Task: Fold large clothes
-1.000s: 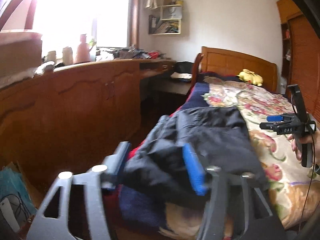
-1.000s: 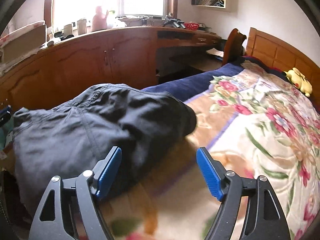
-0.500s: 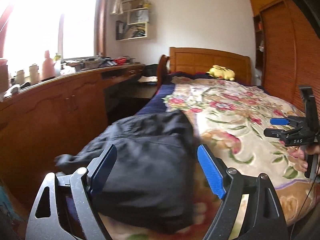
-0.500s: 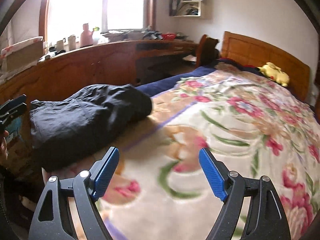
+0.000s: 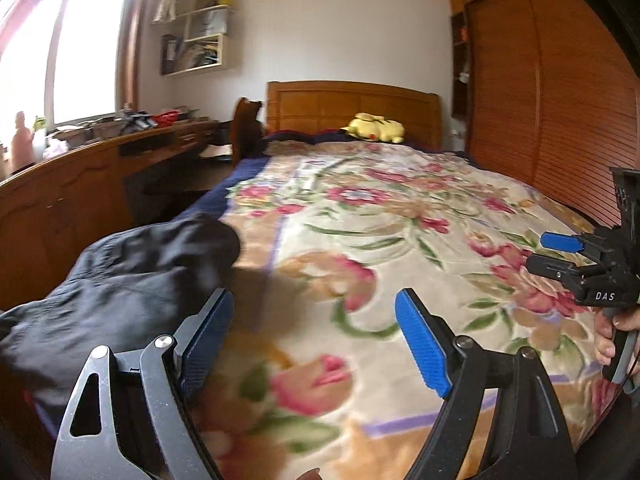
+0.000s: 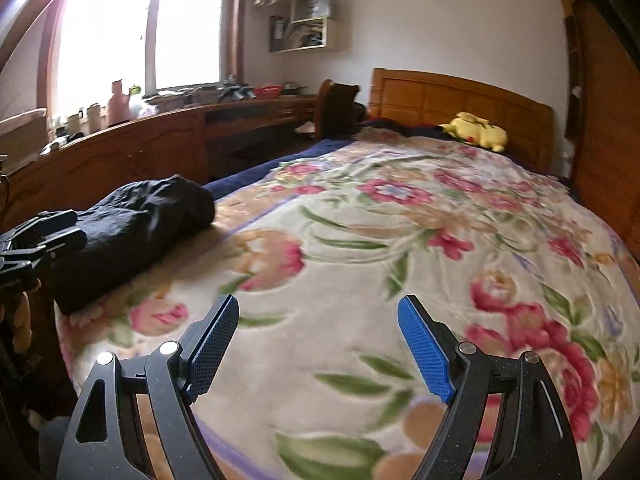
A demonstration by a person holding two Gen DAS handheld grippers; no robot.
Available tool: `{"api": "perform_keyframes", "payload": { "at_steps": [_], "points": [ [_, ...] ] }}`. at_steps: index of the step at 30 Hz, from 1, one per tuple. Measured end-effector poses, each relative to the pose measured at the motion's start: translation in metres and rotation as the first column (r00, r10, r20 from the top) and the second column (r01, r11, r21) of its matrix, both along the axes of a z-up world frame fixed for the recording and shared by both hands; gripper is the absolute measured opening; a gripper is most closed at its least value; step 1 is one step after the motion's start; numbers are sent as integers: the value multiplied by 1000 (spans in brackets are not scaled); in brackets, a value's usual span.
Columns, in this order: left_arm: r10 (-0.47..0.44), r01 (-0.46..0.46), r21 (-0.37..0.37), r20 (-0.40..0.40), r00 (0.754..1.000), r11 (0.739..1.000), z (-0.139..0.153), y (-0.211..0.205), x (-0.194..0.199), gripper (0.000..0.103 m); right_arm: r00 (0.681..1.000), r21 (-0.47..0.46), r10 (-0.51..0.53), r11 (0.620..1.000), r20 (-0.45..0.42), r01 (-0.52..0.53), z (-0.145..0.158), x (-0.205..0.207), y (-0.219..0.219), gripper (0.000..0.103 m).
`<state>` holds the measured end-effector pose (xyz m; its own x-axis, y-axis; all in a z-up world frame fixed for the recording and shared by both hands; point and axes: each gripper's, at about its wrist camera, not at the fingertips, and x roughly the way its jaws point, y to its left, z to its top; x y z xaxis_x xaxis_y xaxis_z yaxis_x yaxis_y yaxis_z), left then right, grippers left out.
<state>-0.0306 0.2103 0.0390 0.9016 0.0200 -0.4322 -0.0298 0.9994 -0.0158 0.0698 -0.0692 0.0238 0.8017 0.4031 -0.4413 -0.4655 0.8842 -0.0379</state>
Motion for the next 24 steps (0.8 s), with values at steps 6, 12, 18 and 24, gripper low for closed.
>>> {"api": "perform_keyframes", "payload": {
  "at_steps": [6, 12, 18, 24],
  "points": [
    [-75, 75, 2, -11, 997, 997, -5, -55, 22, 84, 998, 9, -68, 998, 12, 68, -4, -10, -28, 83],
    [-129, 129, 7, -33, 991, 992, -13, -101, 45, 84, 993, 26, -118, 993, 3, 118, -15, -8, -46, 83],
    [-154, 154, -1, -50, 987, 988, -18, -139, 67, 84, 986, 52, -169, 984, 2, 169, -22, -1, -67, 83],
    [-168, 168, -4, -42, 985, 986, -16, -172, 84, 84, 975, 55, -222, 974, 8, 222, -28, 5, -87, 83]
  ]
}}
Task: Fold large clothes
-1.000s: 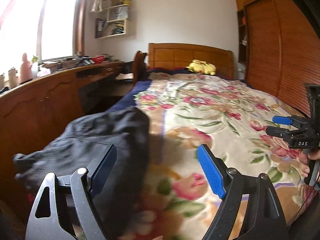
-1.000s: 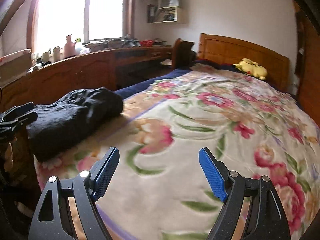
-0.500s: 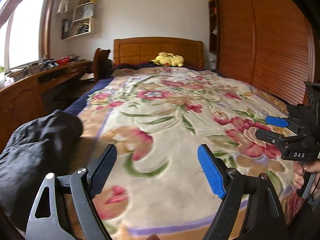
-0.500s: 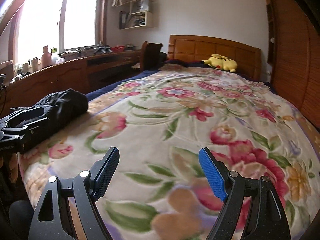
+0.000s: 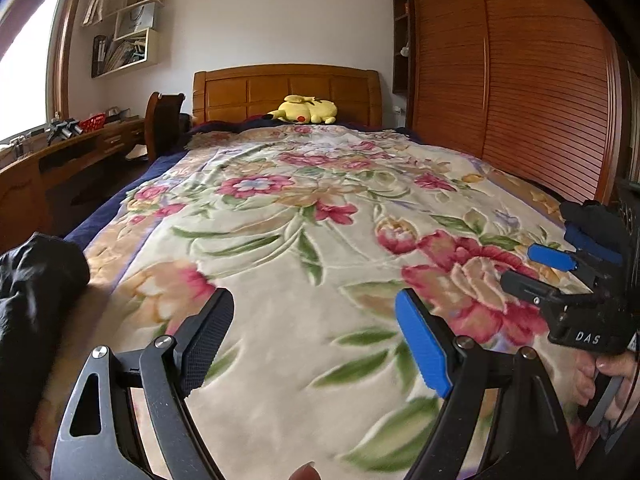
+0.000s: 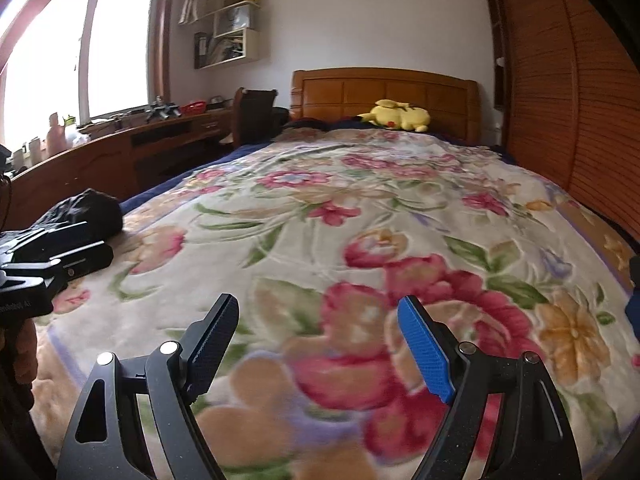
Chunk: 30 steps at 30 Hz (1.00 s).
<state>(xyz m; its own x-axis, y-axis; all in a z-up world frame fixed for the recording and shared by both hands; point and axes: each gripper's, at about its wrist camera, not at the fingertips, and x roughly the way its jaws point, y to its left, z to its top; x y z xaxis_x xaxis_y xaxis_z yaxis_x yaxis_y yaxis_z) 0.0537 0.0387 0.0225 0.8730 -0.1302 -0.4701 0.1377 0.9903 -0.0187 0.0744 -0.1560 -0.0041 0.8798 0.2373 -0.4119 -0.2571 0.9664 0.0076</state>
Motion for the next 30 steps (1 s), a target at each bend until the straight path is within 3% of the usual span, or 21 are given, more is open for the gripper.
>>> {"api": "perform_keyframes", "payload": {
  "at_steps": [7, 21, 30],
  "points": [
    [-1, 0, 2, 29, 1000, 1000, 5, -24, 4, 84, 999, 6, -39, 999, 34, 39, 2, -4, -9, 83],
    [18, -17, -10, 119, 993, 1000, 17, -23, -15, 84, 978, 36, -111, 994, 175, 106, 8, -44, -12, 83],
    [17, -18, 5, 139, 990, 1000, 15, -25, -20, 84, 971, 35, -130, 991, 199, 125, 4, -49, -10, 83]
  ]
}}
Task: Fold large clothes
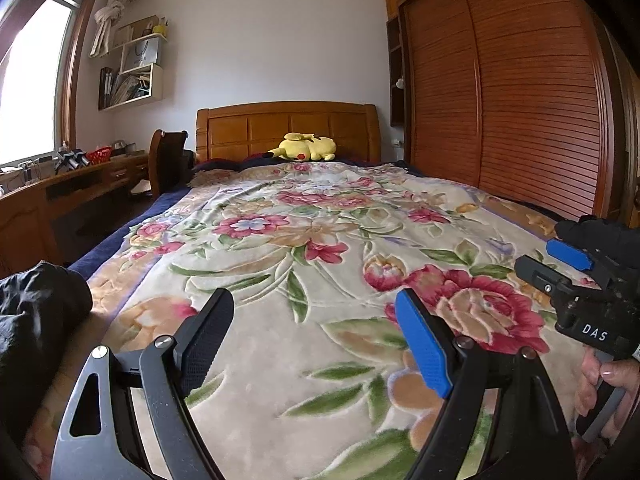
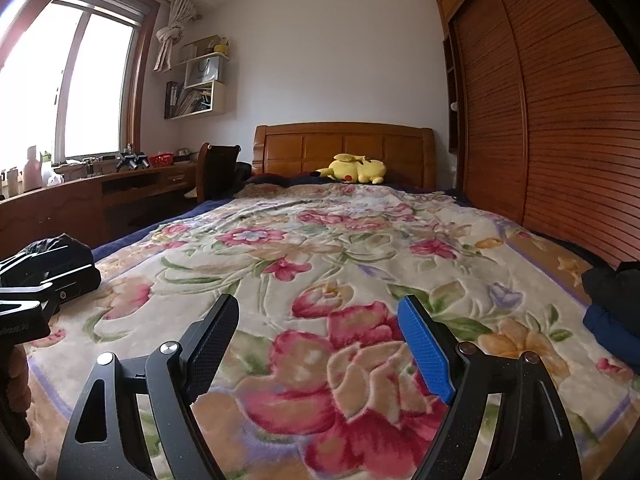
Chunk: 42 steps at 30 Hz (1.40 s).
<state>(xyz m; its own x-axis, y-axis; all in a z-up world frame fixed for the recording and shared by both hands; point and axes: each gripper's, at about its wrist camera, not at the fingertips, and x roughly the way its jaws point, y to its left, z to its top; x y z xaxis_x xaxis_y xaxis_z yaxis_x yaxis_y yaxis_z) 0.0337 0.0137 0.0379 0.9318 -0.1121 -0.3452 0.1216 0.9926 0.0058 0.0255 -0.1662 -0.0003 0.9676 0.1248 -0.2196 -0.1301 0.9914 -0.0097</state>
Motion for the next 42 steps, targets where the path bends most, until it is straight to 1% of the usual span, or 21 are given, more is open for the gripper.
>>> {"api": "perform_keyframes", "payload": {
  "at_steps": [5, 42],
  "points": [
    [3, -3, 2, 0, 1000, 1000, 0, 0, 0, 84, 1000, -12, 1, 1000, 4, -1, 0, 2, 1, 83],
    [11, -11, -1, -4, 1000, 1000, -3, 2, -2, 84, 999, -13, 26, 1000, 24, -26, 1, 2, -7, 83]
  ]
}}
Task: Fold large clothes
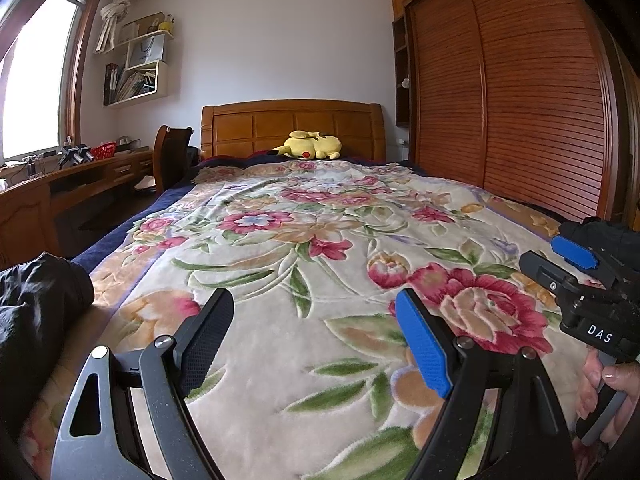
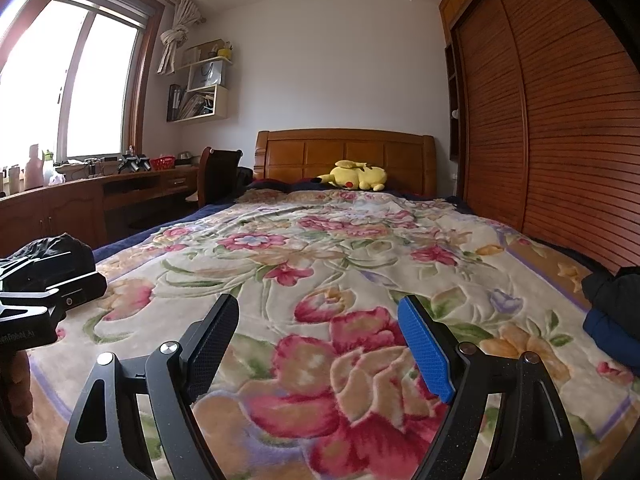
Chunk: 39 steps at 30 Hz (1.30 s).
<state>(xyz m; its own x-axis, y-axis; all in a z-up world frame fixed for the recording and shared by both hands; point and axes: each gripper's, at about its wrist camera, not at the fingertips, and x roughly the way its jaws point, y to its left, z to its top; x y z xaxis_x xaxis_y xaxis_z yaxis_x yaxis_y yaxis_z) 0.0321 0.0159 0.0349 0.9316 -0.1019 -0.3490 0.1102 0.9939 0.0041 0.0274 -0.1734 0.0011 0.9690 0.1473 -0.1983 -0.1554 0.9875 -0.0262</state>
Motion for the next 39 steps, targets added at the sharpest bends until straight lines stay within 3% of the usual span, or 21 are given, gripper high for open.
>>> {"api": "perform_keyframes", "payload": {
  "at_steps": [39],
  "points": [
    [1, -1, -1, 4, 1000, 1000, 0, 2, -1, 84, 1000, 3, -3, 1000, 1, 3, 0, 3, -6, 83]
  ]
}}
